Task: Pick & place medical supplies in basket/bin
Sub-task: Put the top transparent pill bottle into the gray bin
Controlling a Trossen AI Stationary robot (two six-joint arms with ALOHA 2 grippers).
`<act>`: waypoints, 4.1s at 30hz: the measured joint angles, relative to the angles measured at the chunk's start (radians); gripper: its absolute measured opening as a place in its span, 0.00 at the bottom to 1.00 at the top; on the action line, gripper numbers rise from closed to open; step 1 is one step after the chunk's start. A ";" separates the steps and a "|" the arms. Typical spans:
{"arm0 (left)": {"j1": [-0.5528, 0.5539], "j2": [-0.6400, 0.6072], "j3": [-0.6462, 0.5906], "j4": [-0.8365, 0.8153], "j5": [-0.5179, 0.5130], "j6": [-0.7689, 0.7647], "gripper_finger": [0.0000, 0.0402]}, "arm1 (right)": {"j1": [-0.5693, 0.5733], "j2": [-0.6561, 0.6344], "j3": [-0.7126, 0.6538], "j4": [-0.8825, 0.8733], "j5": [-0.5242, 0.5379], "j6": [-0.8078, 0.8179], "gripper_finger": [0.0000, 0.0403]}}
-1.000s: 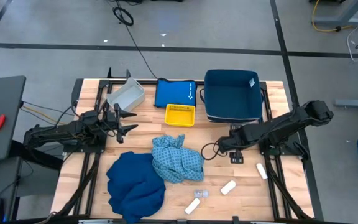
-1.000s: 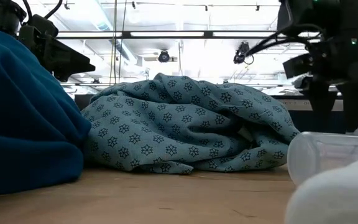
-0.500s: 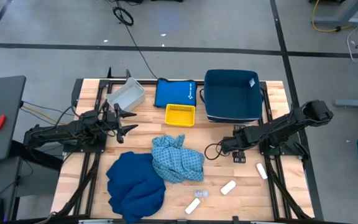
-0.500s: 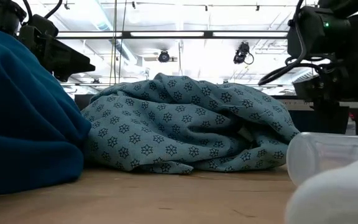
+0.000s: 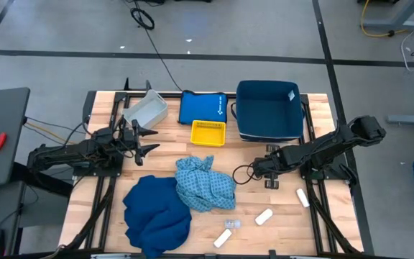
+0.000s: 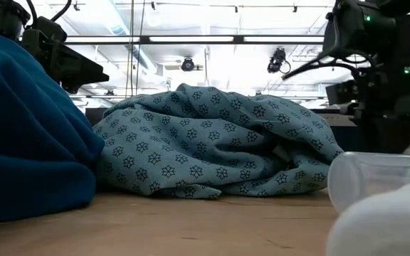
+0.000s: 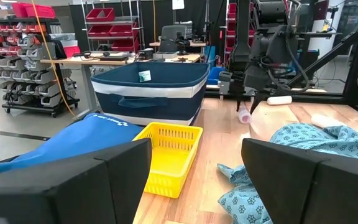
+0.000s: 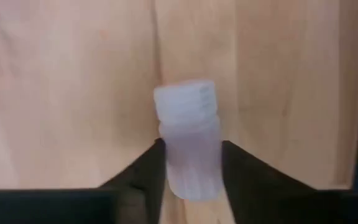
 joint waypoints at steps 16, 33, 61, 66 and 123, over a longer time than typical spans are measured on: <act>0.000 0.000 0.000 0.000 0.000 0.000 0.64 | 0.051 0.003 -0.003 0.211 -0.097 0.001 0.14; 0.000 0.000 0.000 0.030 0.016 -0.007 0.64 | 0.077 0.002 -0.003 0.522 0.081 -0.057 0.00; 0.000 0.000 0.000 0.031 0.018 0.001 0.64 | -0.008 0.001 -0.001 0.488 -0.214 0.217 0.69; 0.000 0.000 0.000 0.031 0.019 0.001 0.64 | -0.008 0.024 0.000 0.526 -0.173 0.267 0.66; 0.000 0.040 0.000 0.353 0.268 -0.094 0.72 | -0.045 0.256 0.343 1.068 0.235 -0.491 0.32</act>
